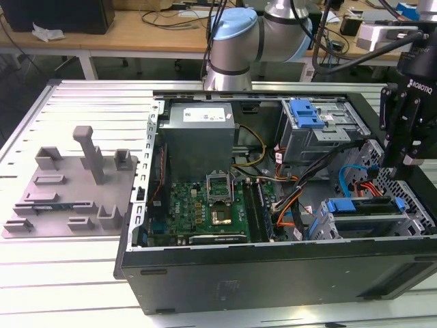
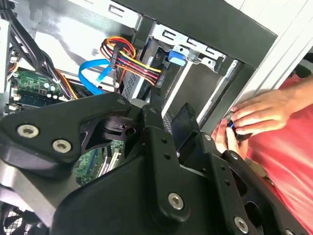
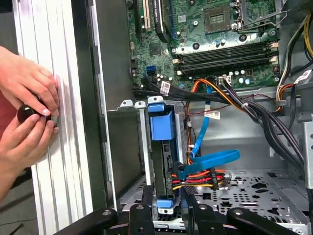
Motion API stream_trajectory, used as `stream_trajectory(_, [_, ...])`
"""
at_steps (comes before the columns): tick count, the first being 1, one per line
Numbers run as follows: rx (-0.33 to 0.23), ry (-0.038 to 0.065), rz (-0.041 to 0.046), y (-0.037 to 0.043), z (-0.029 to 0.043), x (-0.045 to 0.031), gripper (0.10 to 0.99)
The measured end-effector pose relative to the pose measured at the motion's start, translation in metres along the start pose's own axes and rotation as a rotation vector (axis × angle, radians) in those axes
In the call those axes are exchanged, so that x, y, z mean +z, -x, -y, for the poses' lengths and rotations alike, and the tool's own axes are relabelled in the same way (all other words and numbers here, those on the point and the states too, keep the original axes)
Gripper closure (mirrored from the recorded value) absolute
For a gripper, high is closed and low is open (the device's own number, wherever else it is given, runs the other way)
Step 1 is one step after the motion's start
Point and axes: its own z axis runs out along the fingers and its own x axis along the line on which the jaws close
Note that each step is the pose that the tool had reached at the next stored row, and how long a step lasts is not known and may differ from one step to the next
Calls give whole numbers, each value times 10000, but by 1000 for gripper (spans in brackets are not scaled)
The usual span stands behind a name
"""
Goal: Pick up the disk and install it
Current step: 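Insert the second disk wire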
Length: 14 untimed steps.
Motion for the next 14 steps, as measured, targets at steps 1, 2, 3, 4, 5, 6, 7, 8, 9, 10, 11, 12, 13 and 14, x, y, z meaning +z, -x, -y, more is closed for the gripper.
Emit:
stream_trajectory(1, [-24, 77, -43, 6, 4, 0, 722])
stream_trajectory(2, [-49, 146, -89, 11, 5, -3, 722])
stream_trajectory(3, [-80, 211, -129, 19, 5, -7, 722])
stream_trajectory(4, [-107, 247, -153, 36, 3, -11, 722])
stream_trajectory(5, [-130, 263, -178, 61, 1, -18, 722])
stream_trajectory(6, [-149, 259, -192, 82, -3, -24, 722])
stream_trajectory(7, [-177, 249, -214, 128, -21, -35, 722])
stream_trajectory(8, [-196, 242, -225, 146, -31, -39, 722])
stream_trajectory(9, [-229, 231, -233, 162, -49, -40, 722])
stream_trajectory(10, [-242, 225, -256, 165, -66, -35, 722])
stream_trajectory(11, [-242, 224, -282, 166, -71, -32, 722])
stream_trajectory(12, [-245, 219, -358, 167, -74, -29, 722])
stream_trajectory(13, [-247, 220, -418, 169, -76, -24, 722])
stream_trajectory(14, [-247, 220, -478, 171, -78, -15, 722])
